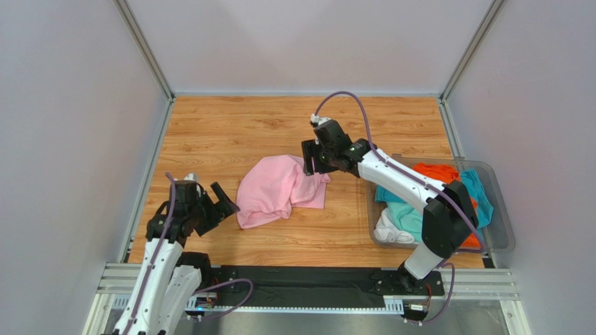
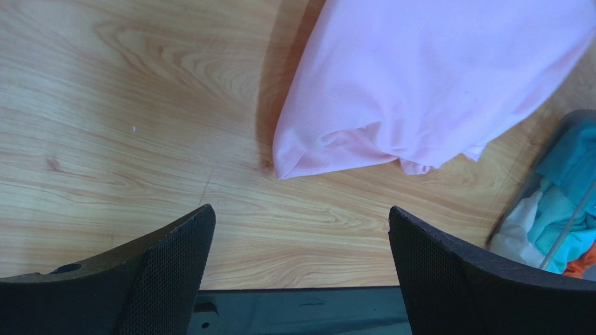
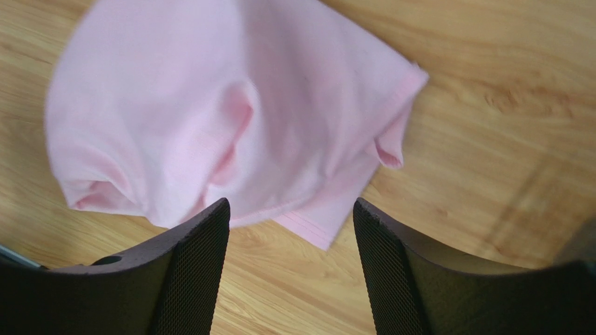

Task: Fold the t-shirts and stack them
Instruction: Flatten the tshirt out

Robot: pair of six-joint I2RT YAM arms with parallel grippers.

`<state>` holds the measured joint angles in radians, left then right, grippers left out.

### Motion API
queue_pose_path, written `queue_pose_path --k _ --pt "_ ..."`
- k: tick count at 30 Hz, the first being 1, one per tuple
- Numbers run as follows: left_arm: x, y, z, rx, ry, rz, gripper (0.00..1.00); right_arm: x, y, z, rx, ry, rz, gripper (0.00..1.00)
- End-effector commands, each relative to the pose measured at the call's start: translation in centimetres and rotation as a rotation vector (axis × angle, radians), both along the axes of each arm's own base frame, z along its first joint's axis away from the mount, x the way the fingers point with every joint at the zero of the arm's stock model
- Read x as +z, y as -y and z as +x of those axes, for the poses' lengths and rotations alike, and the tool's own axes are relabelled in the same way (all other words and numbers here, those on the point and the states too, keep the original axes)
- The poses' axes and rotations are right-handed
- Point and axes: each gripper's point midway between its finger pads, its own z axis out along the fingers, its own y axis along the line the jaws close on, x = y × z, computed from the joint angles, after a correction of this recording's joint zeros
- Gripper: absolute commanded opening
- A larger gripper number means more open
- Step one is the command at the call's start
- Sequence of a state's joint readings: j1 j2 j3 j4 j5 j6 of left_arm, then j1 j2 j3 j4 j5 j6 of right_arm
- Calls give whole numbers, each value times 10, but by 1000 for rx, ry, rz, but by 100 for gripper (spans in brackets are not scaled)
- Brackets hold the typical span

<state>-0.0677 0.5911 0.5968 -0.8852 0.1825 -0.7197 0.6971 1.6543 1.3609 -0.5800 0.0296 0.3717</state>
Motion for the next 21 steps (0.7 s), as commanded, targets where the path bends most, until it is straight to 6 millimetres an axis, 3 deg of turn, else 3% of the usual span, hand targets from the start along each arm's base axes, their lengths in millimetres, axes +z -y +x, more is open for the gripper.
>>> queue_pose_path --k 1,3,6,12,15,18,21 --pt "-11 14 18 14 -14 -94 100 -2 24 -9 -117 33 11 67" --pt "-19 17 27 8 -13 -109 100 -25 34 -21 -132 -2 -9 68" --pt "-34 20 37 4 -36 -119 97 -42 32 -31 -119 -39 14 67" --pt "-57 23 55 -22 -93 -112 83 -101 39 -54 -107 -178 -50 61" --pt "-70 24 59 -32 -146 -111 64 -117 35 -57 -93 -207 -71 58" --pt "-82 27 61 -50 -193 -117 52 -124 25 -58 -71 -215 -82 57" --pt "-92 29 63 -62 -215 -128 32 -134 17 -59 -56 -221 -119 53"
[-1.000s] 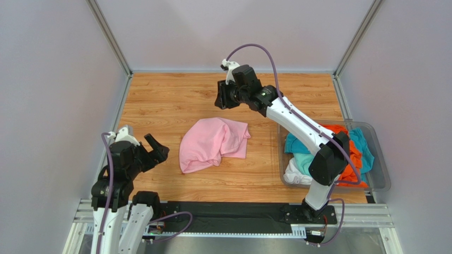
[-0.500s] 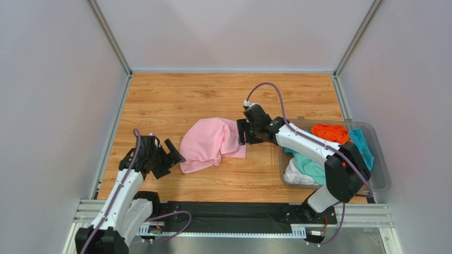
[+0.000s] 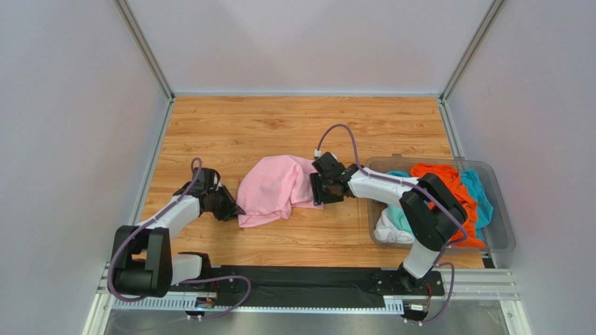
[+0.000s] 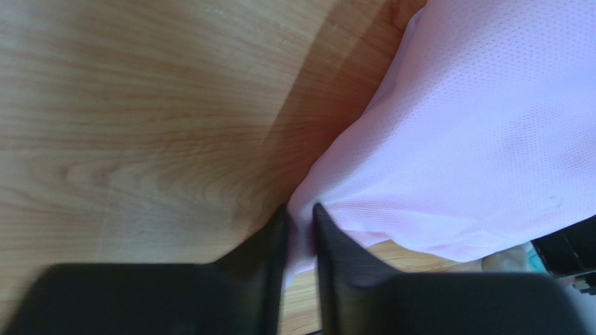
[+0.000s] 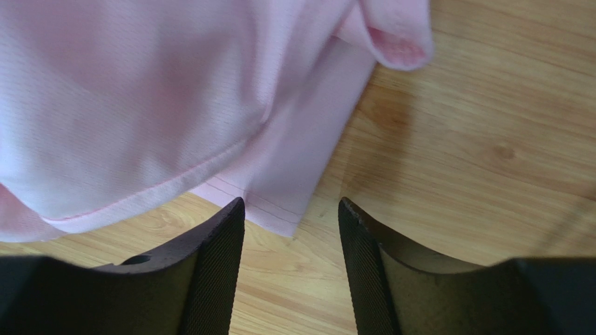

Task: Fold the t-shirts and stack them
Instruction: Flatten the tshirt out

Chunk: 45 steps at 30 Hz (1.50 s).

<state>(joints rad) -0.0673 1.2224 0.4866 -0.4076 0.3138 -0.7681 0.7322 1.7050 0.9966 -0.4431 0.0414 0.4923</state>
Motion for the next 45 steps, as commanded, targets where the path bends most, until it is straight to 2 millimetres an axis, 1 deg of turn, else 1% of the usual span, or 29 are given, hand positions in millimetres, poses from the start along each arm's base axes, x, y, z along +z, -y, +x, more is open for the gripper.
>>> queue_pose_path --k 1,3,4,7,10,11,12,13,14,16,17,19,20,21,22,23,24,27,28,29,31,33,35,38,39,40,42,43,45 --pt "1 4 19 -31 53 -17 19 -6 -22 7 22 25 -2 50" --pt "0 6 19 -43 47 -26 0 -14 -26 5 27 19 -37 43" --pt "1 7 20 -48 51 -29 0 -15 -25 6 21 23 -49 26" --pt "12 8 24 -57 96 -39 0 -15 -19 8 -12 39 -98 0" --pt "39 10 27 -61 181 -49 0 4 -8 11 -50 103 -137 0" --pt "46 10 25 -62 194 -49 0 21 -7 14 -60 142 -119 0" --pt "56 10 26 -61 223 -49 0 28 -1 12 -70 151 -131 0" --pt "80 10 30 -61 302 -55 0 38 3 13 -84 184 -139 0" --pt "92 11 26 -58 323 -65 0 59 7 12 -95 215 -122 0" --pt "139 11 27 -52 469 -76 0 83 16 12 -114 266 -113 0" --pt "155 11 23 -46 512 -79 0 108 21 8 -118 302 -81 0" --pt "211 7 17 -34 684 -74 0 137 24 4 -106 352 -35 0" --pt "223 2 12 -14 714 -54 0 167 29 1 -98 406 18 0" --pt "244 -2 4 3 785 -42 0 181 30 -3 -85 430 51 0" --pt "272 -6 -2 21 853 -31 0 196 32 -7 -80 456 84 0" --pt "280 -13 -7 55 865 0 0 225 39 -14 -79 509 144 0" --pt "304 -20 -21 84 927 14 0 253 45 -23 -74 555 211 0" --pt "334 -23 -37 88 1000 24 0 293 51 -41 -36 617 324 0" --pt "350 -23 -45 89 1041 22 0 304 54 -46 -26 639 357 0" --pt "358 -23 -50 76 1067 23 0 322 59 -55 -10 674 407 0" --pt "373 -24 -59 77 1120 26 0 344 64 -69 35 717 467 0" --pt "372 -27 -60 94 1124 35 0 344 66 -71 43 726 470 0" --pt "363 -29 -56 109 1099 40 0 338 69 -69 22 723 455 0" --pt "328 -31 -34 123 989 60 0 312 76 -51 -59 709 358 0" --pt "308 -31 -24 124 933 71 0 304 81 -43 -102 713 311 0" --pt "297 -33 -17 131 895 83 0 287 79 -34 -117 689 260 0" --pt "263 -31 8 114 796 102 0 267 84 -18 -165 656 204 0" --pt "250 -31 17 109 762 108 0 245 79 -7 -169 611 168 0" --pt "218 -27 46 90 691 113 0 225 80 12 -192 570 150 0"
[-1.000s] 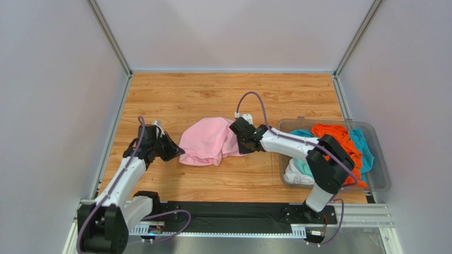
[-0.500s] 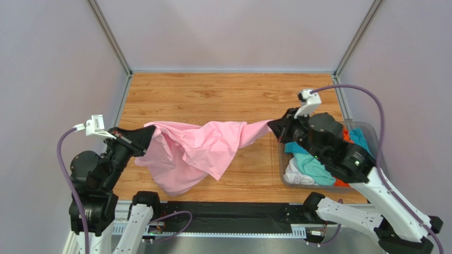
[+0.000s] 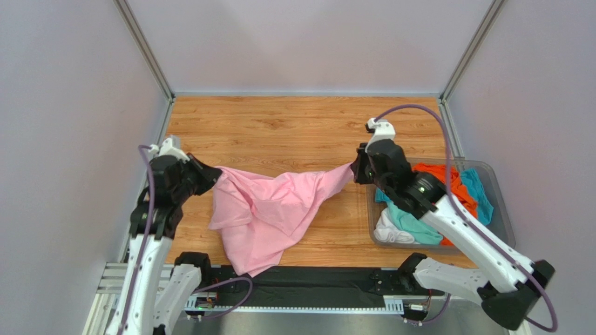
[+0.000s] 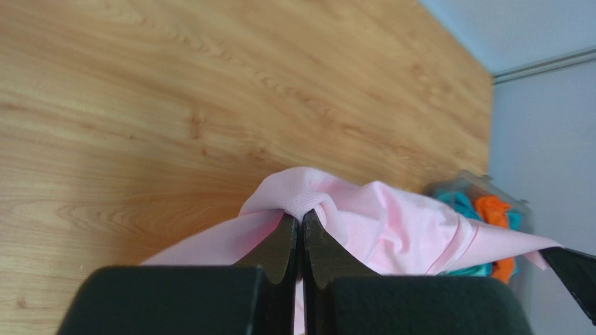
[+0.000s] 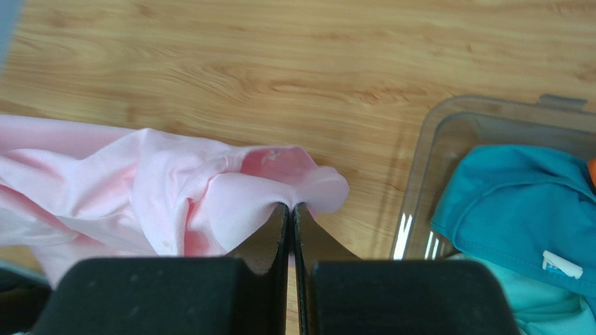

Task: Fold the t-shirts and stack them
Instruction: Flatten the tshirt out

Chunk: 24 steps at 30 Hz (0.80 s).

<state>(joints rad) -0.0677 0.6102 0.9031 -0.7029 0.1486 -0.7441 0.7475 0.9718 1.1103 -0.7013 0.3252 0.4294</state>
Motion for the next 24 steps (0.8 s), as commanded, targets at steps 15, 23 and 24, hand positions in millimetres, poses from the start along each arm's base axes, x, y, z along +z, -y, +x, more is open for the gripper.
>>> queue_pose_path --k 15,23,24 --pt "-174 -15 234 46 -463 219 0 -142 -1 136 -151 -269 -188 0" --pt "-157 5 286 -81 -399 205 100 -155 -1 126 -138 -321 -169 0" --pt "-153 4 279 -83 -411 209 100 -152 -1 122 -137 -319 -154 0"
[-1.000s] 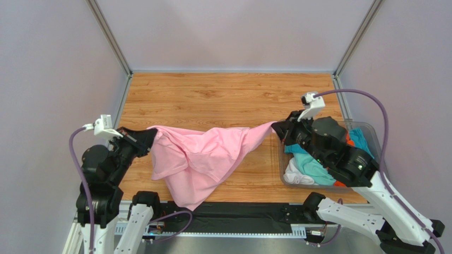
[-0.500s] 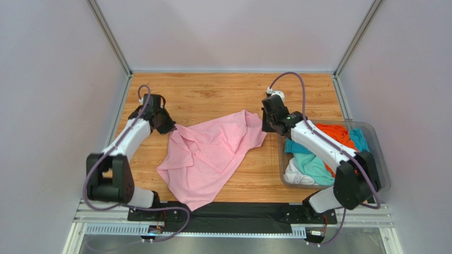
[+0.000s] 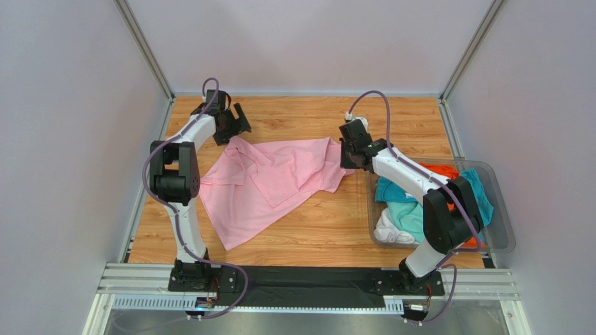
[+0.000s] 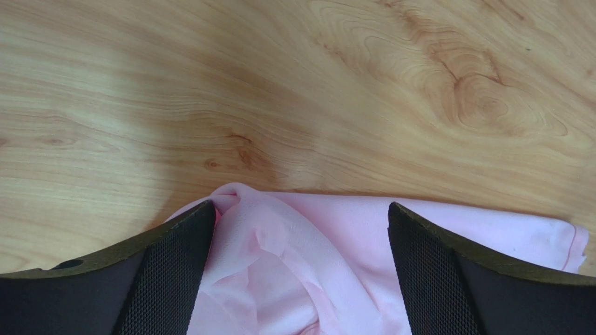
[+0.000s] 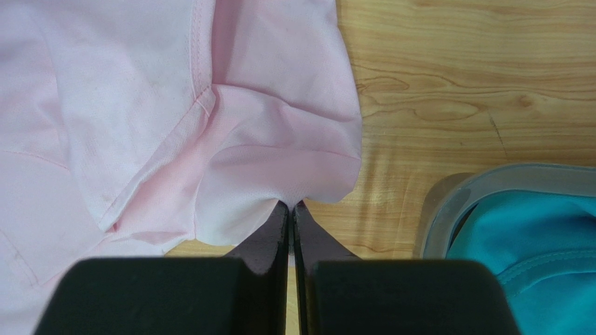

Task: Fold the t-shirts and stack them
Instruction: Flatten the tshirt out

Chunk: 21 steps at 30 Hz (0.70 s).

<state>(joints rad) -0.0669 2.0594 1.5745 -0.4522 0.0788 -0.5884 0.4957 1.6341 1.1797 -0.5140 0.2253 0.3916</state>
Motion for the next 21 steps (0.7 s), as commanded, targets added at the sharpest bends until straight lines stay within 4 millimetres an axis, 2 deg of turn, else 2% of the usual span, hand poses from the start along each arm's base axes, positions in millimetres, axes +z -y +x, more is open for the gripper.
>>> queue_pose_path --k 1,2,3,4,5,6,7,8,9,10,11,12,13,14,16,17,19,21 --pt "72 2 -3 -48 115 -3 100 12 -4 -2 2 29 63 0" --pt "67 0 -21 -43 76 0 100 14 -6 -7 9 30 86 0" --pt "71 -3 -33 -32 70 10 100 15 -8 -10 16 31 100 0" --pt "97 -5 -49 -20 109 12 100 14 -8 -13 20 28 111 0" --pt "78 -9 -81 -1 34 19 100 12 -9 -21 27 19 130 0" --pt "77 -11 -99 31 21 14 100 12 -9 -23 31 21 139 0" --pt "100 -11 -121 46 77 -1 100 11 -9 -27 36 16 145 0" --pt "70 -9 -156 52 0 -6 100 10 -9 -32 40 14 154 0" --pt "66 -5 -175 61 -10 -32 100 8 -8 -35 42 7 157 0" --pt "57 -1 -209 53 -11 -45 100 8 -9 -37 49 9 162 0" --pt "51 2 -228 54 -27 -57 100 8 -10 -39 58 3 168 0" --pt "60 6 -244 57 20 -90 100 6 -10 -42 63 -2 173 0" --pt "52 9 -259 49 3 -98 100 6 -11 -43 66 -3 176 0" --pt "28 10 -289 66 -89 -104 100 4 -11 -46 72 -11 179 0" --pt "25 10 -312 64 -86 -125 100 4 -13 -47 80 -11 186 0" --pt "13 8 -332 72 -147 -122 100 4 -14 -47 87 -12 189 0" --pt "7 13 -353 75 -171 -148 100 4 -15 -47 94 -12 191 0" --pt "6 23 -362 76 -175 -212 100 1 -15 -47 90 -19 186 0"
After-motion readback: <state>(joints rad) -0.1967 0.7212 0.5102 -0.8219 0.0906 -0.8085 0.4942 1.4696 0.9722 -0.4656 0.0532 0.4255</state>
